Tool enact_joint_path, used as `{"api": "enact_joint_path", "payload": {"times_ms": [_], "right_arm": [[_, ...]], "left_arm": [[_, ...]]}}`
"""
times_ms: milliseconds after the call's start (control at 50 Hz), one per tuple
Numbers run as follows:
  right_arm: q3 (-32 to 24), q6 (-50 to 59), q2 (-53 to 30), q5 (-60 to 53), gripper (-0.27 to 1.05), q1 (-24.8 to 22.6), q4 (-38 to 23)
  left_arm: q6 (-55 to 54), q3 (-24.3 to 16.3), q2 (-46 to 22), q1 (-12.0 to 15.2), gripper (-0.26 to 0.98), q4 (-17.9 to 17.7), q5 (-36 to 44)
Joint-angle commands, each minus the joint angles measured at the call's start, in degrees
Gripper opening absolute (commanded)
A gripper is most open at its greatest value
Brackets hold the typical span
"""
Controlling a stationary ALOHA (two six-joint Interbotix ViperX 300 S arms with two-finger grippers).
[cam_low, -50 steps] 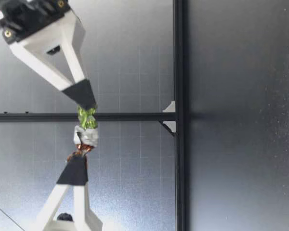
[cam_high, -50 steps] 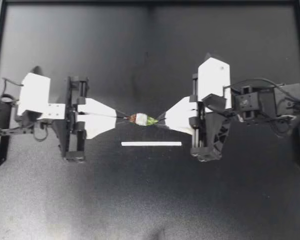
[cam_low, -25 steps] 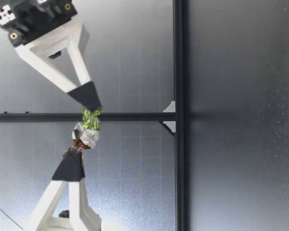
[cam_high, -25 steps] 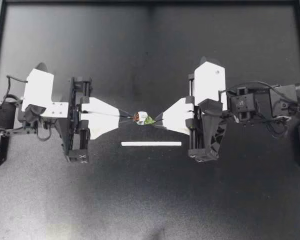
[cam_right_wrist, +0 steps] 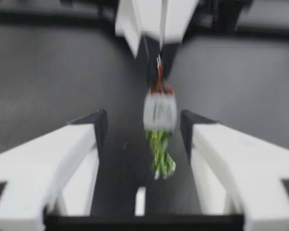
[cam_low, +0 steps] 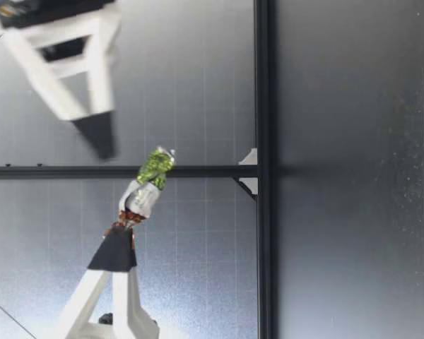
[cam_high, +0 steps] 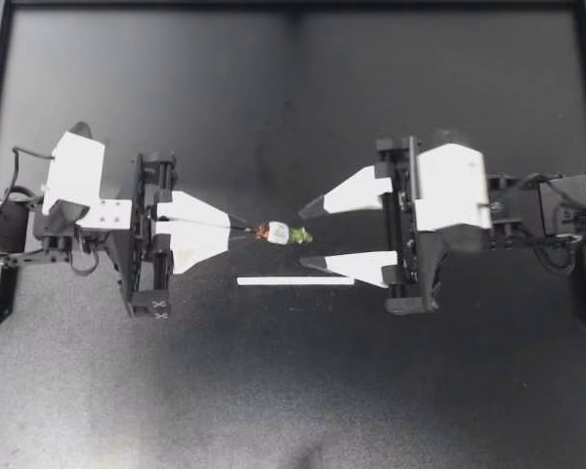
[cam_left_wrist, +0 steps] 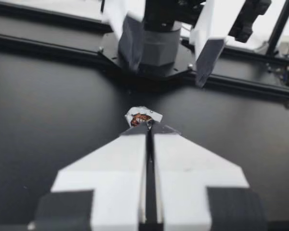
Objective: Pick up the candy and unwrap it.
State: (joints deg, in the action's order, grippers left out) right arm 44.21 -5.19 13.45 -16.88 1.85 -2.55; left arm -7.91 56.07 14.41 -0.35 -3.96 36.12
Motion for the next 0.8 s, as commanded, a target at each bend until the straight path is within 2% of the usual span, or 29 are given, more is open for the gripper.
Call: {"api": "enact_joint_path", "payload": {"times_ms": [0,320,780], "right_arm": [[-0.88,-1.14,0.26,-2.99,0.61,0.26,0.09],[-3.34,-2.11,-3.87,-3.52,0.61,0.70,0.26],[-3.87,-1.85,-5.45,-3.34,0.59,1.85,0.62]], "left_arm": [[-0.62,-1.05,1.05,0.09,-0.18,-0.09,0.53],[-1.05,-1.67,1.23,0.09,-0.18,0.09,0.53],[-0.70,-1.58,1.41,0.09,-0.18,0.09,0.53]]}}
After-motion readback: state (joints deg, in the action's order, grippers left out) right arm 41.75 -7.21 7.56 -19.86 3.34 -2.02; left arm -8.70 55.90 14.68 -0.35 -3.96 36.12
